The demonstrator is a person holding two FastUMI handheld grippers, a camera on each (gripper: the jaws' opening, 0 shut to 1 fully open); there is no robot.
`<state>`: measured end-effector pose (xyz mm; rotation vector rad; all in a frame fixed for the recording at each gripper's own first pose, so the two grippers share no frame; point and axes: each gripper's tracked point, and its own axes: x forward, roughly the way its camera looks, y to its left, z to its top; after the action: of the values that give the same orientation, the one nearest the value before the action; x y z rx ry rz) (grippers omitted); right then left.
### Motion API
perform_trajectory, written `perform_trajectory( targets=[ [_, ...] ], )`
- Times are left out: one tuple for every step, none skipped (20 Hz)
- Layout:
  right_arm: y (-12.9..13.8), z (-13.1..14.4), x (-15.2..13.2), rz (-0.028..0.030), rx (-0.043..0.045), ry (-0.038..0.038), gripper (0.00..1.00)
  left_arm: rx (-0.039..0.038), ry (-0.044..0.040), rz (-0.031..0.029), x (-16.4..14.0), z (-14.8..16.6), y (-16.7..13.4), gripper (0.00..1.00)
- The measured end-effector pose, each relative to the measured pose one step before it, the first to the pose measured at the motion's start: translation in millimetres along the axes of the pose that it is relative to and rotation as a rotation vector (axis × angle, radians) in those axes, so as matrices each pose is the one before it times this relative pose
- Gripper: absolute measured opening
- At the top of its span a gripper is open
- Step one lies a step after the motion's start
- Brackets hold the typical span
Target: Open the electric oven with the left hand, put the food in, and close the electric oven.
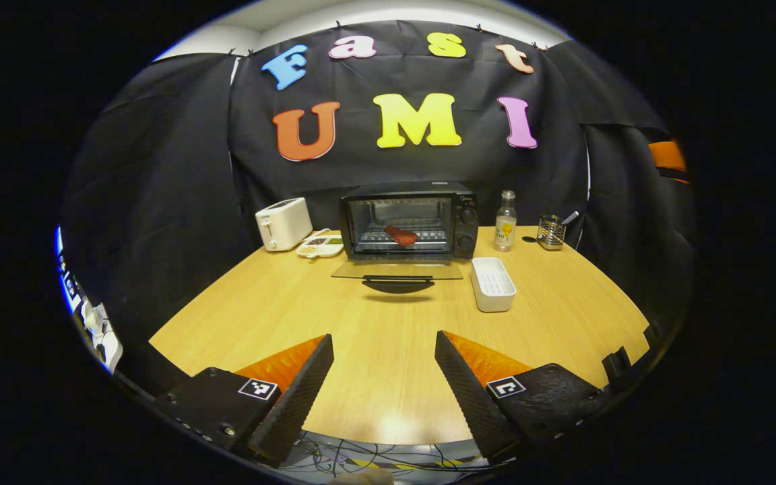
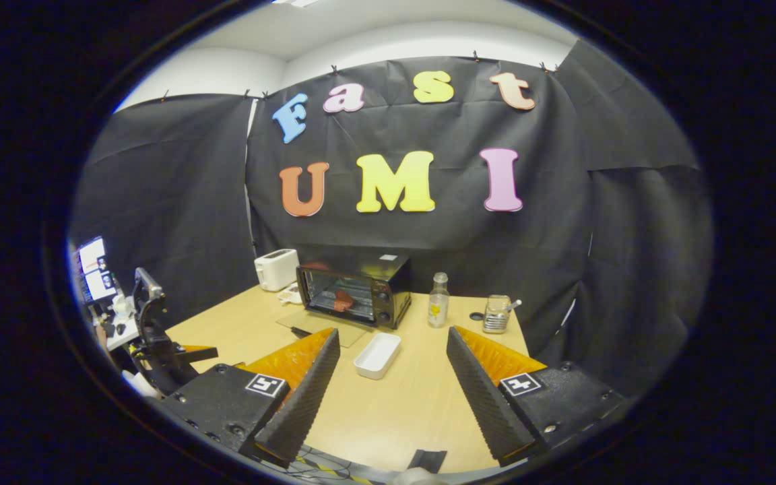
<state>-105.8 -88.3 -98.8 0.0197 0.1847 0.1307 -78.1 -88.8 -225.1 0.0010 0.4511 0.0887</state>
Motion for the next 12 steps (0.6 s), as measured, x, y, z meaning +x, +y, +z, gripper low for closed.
perform_trajectory(
  targets=[
    [-9.17, -6.52, -3.61, -0.01307, 0.01835, 0.01558, 1.0, 0.00523, 0.02121, -0.02601, 10.94, -4.56, -10.8, 0.97],
    [-10.53, 0.3, -2.11, -0.01774, 0.02903, -0.00299, 1.0, 0.01968, 0.01884, -0.01288, 10.54, -2.35, -9.05, 0.97],
    [-10.73, 1.67, -1.76, -0.02272, 0.02798, -0.00854, 1.0, 0.02378, 0.00252, -0.01555, 11.88, 1.99, -6.16, 0.97],
    [-8.53, -1.92, -2.04, -0.0261, 0.02284, -0.00052, 0.96, 0.01591, 0.01145, -0.01818, 13.46, -0.77, -3.6, 0.97],
    [-7.53, -0.34, -0.55, -0.03077, 0.02029, 0.00316, 0.96, 0.01342, 0.00797, -0.0137, 12.42, -0.23, -2.62, 0.97],
    [-6.16, -0.62, 0.34, -0.02975, 0.01549, 0.00161, 0.96, 0.00601, 0.00212, -0.02041, 12.72, 2.41, -1.81, 0.97],
    [-6.88, 0.29, 0.48, -0.03429, 0.0045, -0.00056, 0.96, 0.0038, -0.00005, -0.01626, 14.08, 2.6, 0.24, 0.96],
    [-4.03, 1.07, 1.24, -0.03675, 0.00063, 0.00075, 1.0, 0.0063, 0.00854, -0.0056, 13.49, 0.66, 2.68, 0.97],
    [-1.87, 0.24, 1.49, -0.03172, 0.00629, 0.00856, 1.0, 0.00246, 0.00876, -0.01388, 14.38, 2.08, 2.88, 0.97],
    [1.71, 1.65, -1.23, -0.01878, 0.01193, 0.00098, 1.0, -0.00244, 0.00333, -0.00676, 12.3, 2.45, 2.41, 0.97],
    [1.28, 1.59, 0.08, -0.02173, 0.00893, -0.00375, 1.0, 0.00156, -0.002, 0.00055, 13.44, 3.93, 6.26, 0.97],
    [-0.37, -0.52, 1.88, -0.0271, 0.00458, 0.00231, 1.0, 0.00041, 0.00701, 0.00025, 11.98, 0.55, 6.83, 0.97]
  ],
)
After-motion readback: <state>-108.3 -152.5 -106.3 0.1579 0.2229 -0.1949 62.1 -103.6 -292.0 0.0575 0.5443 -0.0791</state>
